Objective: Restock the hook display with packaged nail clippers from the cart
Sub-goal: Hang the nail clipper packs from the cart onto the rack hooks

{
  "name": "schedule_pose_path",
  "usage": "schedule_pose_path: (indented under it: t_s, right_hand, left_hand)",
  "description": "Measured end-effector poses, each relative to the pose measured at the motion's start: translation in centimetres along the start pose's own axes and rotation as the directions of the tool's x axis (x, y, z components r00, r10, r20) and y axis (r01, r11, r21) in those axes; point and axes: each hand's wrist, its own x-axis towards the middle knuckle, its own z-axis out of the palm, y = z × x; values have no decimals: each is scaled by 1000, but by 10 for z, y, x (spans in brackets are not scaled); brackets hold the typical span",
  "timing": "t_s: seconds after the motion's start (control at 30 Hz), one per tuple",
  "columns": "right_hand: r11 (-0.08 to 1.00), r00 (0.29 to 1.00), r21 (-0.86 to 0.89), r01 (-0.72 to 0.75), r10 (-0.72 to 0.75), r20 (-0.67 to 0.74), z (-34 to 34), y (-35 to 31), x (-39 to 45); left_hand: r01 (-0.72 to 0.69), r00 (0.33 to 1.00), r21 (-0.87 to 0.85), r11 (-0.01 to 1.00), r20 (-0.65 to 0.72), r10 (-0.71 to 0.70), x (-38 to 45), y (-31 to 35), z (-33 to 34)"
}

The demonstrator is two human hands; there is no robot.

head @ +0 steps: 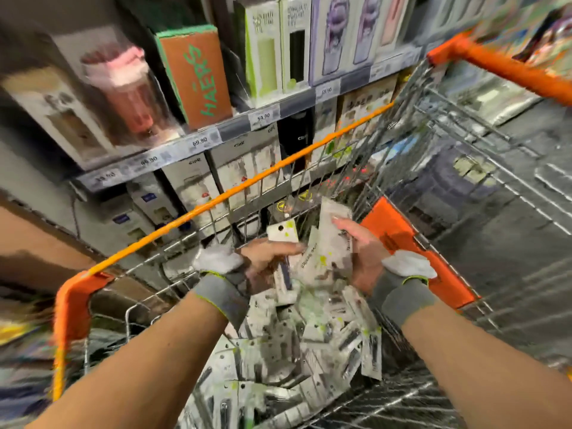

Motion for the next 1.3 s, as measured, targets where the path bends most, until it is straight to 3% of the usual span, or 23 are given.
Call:
schedule_pose_path:
  t_s: [0.07,0.23,0.4,0.5,0.6,0.73,0.87,1.03,1.3]
  right_hand:
    - [998,997,2,62,-62,-47,11,-14,-24]
    - [994,990,38,105,-108,90,27,-42,-82]
    - [970,956,-23,242,-234,176,82,-73,-150]
    - [937,912,-58,345,-321,256,115,-88,-181]
    - [894,861,-73,442,-399,315,161,-95,-220]
    - [834,786,-110,540,-454,419,221,-96,-264]
    - [784,709,-75,616,-511,486,288,-77,-306]
    - [746,621,-7,666,-549,560,355,-49,-340]
    - [706,547,31,708,-576,607,431,-24,-382]
  left_hand:
    - [-10,1000,-67,998,-26,9,-25,5,9]
    - [-49,997,-225,973,-74,33,-81,24,15]
    - [-321,937,-151,935,-196,290,-155,56,3]
    - [-426,894,-77,901,-185,408,-194,76,-6]
    - [-550,807,5,835,-255,533,-247,100,-19]
    - [-669,640,192,718,-341,688,-318,122,-45]
    - [-730,509,354,585,-292,810,-395,136,-89]
    - [-765,421,433,477,-224,879,-476,140,-131]
    - [-807,279,474,352,-220,935,-558,139,-174]
